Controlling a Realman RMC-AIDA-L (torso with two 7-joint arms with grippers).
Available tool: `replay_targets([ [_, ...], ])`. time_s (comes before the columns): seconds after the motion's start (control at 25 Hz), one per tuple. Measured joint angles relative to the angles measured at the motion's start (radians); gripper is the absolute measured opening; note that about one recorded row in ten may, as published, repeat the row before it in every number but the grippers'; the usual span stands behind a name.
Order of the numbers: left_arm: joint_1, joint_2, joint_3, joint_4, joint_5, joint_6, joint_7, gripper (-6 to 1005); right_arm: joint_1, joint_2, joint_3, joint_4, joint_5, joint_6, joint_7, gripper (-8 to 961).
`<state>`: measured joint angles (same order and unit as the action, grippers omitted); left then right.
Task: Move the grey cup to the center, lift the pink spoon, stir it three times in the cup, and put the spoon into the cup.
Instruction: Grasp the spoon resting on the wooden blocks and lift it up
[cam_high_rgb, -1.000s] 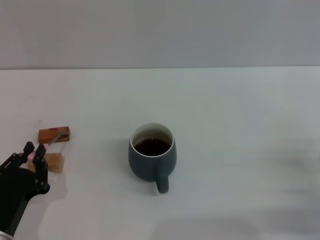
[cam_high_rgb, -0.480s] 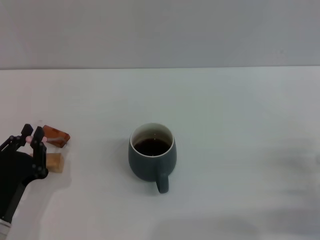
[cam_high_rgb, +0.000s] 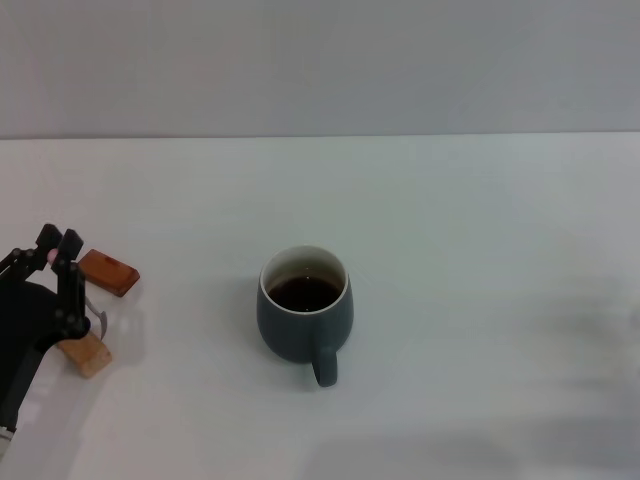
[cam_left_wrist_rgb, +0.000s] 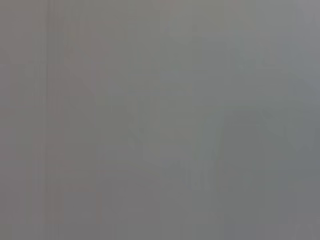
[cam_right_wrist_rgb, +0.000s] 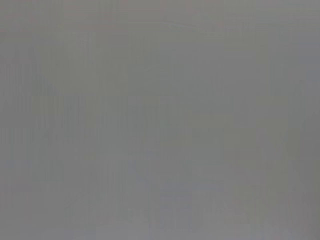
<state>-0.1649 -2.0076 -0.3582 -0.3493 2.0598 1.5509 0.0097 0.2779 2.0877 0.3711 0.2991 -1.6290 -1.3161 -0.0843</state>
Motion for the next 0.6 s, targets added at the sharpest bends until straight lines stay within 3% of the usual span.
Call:
replay_targets([
  [0.4, -0.028, 0.013, -0.002, -0.005, 0.039, 0.011, -0.030, 141, 0.001, 0.001, 0.000, 0.000, 0.000, 0.000, 0.000, -2],
  [0.6, -0.044, 0.035, -0.004, -0.041, 0.058, 0.012, -0.035, 141, 0.002, 0.002, 0.000, 0.000, 0.000, 0.002, 0.000, -2],
])
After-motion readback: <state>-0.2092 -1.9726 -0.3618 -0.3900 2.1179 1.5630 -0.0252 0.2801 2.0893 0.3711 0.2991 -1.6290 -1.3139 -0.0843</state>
